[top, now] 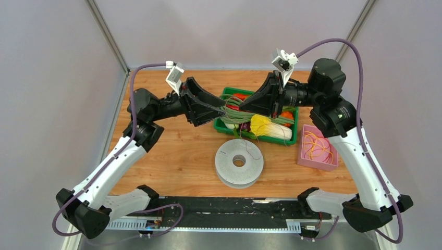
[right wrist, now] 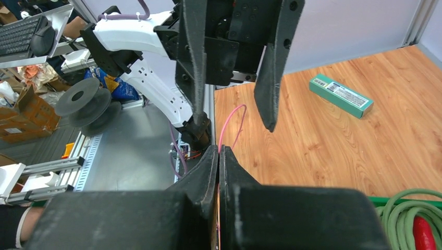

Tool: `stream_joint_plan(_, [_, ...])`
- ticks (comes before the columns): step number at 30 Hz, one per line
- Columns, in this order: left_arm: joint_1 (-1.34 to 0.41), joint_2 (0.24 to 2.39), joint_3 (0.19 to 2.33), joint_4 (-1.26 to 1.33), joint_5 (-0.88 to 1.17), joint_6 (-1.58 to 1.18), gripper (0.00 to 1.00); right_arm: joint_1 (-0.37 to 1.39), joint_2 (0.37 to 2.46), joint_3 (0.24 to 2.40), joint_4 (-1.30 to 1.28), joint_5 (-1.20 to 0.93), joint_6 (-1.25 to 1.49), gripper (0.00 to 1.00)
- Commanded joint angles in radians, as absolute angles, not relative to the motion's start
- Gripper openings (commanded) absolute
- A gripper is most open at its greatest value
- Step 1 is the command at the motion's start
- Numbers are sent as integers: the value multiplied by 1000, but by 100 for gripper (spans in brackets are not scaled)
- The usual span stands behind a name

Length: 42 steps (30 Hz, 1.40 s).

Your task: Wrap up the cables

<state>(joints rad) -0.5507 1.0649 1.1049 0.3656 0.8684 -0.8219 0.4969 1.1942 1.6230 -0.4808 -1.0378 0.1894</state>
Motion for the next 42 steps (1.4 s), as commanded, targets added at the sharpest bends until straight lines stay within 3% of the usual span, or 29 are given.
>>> stream_joint_plan(1, [-568, 1080, 1092, 402, 825, -822, 69, 508, 1173, 1617, -448, -1023, 199, 0])
stream_joint_plan(4, [-584, 1081, 1077, 380, 824, -804, 67, 512, 1180, 1617, -448, -1023, 199, 0])
stream_joint_plan(11, [-594, 1072, 1062, 365, 815, -802, 48, 520, 1181, 1611, -448, -1017, 198, 0])
stream_joint_plan(14, [-595, 1068, 1062, 376, 807, -805, 30, 522, 1180, 1600, -460, -1008, 190, 0])
stream_joint_plan(17, [-585, 1052, 1078, 368, 808, -801, 2, 520, 1174, 1595, -523, -980, 126, 0])
stream_joint_plan(18, [-572, 1045, 1083, 365, 805, -801, 0, 520, 1170, 1591, -553, -967, 94, 0])
stream_joint_plan(25, [-405, 1009, 1121, 370, 790, -850, 0, 518, 1157, 1514, -618, -933, 9, 0])
stream_joint_plan(39, [-397, 1000, 1108, 252, 891, -772, 0, 522, 1193, 1569, -580, -953, 51, 0])
stream_joint_plan(42, [-397, 1006, 1089, 235, 925, -753, 14, 529, 1198, 1583, -578, -965, 58, 0])
